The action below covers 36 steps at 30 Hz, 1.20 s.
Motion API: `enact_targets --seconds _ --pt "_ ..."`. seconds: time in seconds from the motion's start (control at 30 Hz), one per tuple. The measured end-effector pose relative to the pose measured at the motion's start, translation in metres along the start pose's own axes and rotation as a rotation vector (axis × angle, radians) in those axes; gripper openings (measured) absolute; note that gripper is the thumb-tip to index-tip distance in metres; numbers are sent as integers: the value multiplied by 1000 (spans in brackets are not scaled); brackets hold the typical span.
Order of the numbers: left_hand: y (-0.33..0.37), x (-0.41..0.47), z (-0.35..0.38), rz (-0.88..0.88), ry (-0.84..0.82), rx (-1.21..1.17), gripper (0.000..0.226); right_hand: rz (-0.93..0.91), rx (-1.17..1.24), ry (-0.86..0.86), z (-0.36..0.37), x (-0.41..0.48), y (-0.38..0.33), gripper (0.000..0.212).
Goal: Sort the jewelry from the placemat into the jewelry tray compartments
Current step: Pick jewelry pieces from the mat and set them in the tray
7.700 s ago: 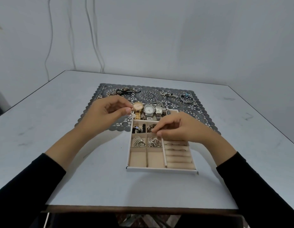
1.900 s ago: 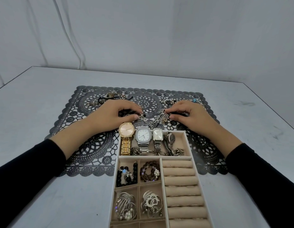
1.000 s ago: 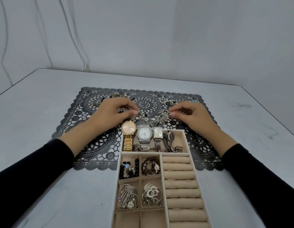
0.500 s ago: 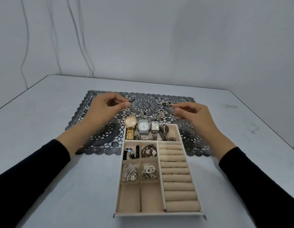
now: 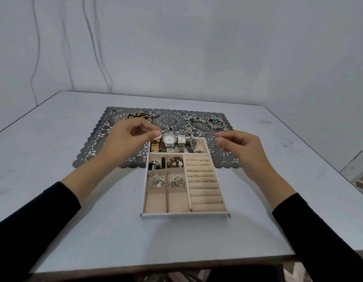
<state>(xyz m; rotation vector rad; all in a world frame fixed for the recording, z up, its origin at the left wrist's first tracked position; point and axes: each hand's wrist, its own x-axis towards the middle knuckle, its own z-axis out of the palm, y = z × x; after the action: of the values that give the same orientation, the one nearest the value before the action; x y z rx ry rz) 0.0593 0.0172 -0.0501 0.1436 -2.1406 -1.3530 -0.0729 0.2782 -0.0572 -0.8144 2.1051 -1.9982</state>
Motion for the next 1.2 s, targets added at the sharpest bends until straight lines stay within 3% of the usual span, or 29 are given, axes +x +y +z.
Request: enact_targets --seconds 0.5,0.97,1.2 --pt "28 -53 42 45 -224 -28 14 -124 -115 -265 -7 -63 -3 10" --pt "30 -60 51 57 -174 6 13 -278 -346 -388 -6 -71 4 14" --pt "30 -59 52 48 -176 -10 10 -220 -345 -473 -12 -66 3 13"
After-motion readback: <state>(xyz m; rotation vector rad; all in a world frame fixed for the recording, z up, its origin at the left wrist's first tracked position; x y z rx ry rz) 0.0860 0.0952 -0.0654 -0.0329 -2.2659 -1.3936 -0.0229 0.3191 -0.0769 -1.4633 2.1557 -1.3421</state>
